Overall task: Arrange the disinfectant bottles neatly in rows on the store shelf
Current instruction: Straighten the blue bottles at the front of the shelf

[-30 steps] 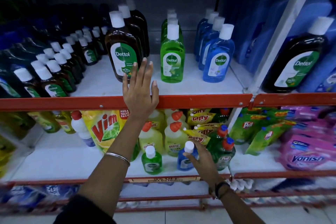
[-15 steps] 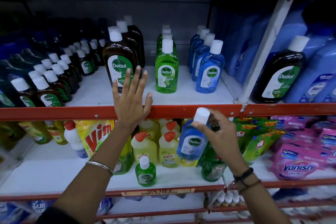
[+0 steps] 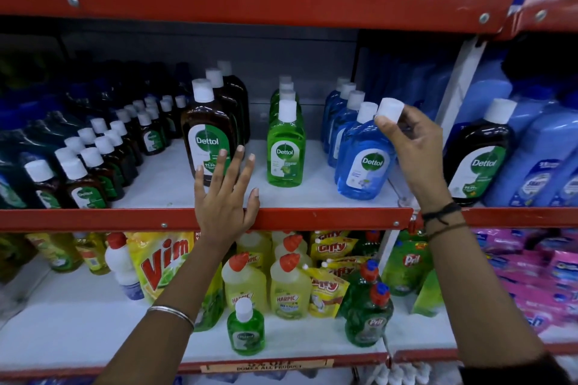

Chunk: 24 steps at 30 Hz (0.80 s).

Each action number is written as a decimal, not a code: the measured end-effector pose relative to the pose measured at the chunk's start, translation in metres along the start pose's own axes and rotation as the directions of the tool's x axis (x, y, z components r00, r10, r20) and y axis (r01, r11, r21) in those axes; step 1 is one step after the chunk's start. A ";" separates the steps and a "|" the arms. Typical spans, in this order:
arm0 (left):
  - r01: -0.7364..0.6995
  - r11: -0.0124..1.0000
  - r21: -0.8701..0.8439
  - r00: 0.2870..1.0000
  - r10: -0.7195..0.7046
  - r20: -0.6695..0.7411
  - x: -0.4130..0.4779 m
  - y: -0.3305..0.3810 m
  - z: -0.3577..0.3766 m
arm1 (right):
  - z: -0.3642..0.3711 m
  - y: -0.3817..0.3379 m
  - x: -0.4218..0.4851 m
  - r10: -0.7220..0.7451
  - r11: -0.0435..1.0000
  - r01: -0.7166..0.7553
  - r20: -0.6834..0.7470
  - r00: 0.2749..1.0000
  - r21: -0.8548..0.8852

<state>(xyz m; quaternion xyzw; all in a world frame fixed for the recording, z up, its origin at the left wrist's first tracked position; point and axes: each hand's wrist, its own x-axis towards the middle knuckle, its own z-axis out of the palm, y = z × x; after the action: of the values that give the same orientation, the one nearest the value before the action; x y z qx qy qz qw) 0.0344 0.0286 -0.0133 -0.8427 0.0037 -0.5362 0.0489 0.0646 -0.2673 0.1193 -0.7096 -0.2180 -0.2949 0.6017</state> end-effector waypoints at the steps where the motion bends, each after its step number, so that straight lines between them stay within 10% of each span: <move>1: 0.001 1.000 -0.005 1.000 -0.002 -0.006 0.000 0.000 0.000 | 0.001 0.005 0.002 0.018 1.000 -0.018 0.015 1.000 -0.019; 24: 0.027 0.998 -0.055 1.000 -0.026 0.013 -0.010 -0.024 -0.005 | 0.039 0.016 -0.111 -0.007 0.979 -0.009 -0.079 0.997 -0.202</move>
<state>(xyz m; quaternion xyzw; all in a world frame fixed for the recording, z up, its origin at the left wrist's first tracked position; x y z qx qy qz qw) 0.0250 0.0529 -0.0179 -0.8469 0.0070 -0.5313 0.0184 -0.0001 -0.2265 0.0284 -0.7548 -0.1625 -0.3434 0.5347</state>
